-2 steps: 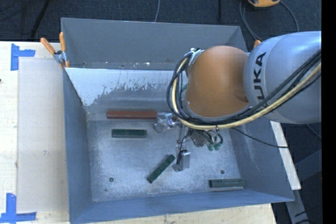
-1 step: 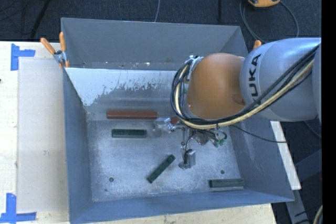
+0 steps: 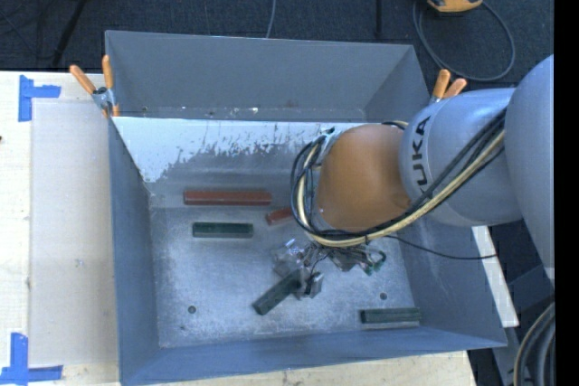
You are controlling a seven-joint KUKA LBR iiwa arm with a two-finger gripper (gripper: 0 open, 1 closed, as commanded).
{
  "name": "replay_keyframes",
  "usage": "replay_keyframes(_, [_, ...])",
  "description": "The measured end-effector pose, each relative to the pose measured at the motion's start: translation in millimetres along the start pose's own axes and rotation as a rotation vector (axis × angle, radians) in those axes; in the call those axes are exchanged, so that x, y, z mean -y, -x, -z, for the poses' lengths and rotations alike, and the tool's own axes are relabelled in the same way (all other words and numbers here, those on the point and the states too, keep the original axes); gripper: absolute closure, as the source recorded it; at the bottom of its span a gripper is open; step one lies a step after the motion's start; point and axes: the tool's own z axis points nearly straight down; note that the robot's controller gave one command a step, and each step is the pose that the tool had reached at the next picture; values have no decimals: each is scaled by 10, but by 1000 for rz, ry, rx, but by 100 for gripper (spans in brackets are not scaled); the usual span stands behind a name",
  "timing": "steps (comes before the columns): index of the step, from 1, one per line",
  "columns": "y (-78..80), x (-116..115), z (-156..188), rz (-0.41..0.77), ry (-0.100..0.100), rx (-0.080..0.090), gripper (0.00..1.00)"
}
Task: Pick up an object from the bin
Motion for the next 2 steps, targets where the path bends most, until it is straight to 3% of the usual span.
replay_keyframes(1, [-1, 0, 0, 0, 0, 0, 100])
replay_keyframes(2, [123, 24, 1804, -15, -5, 10, 100])
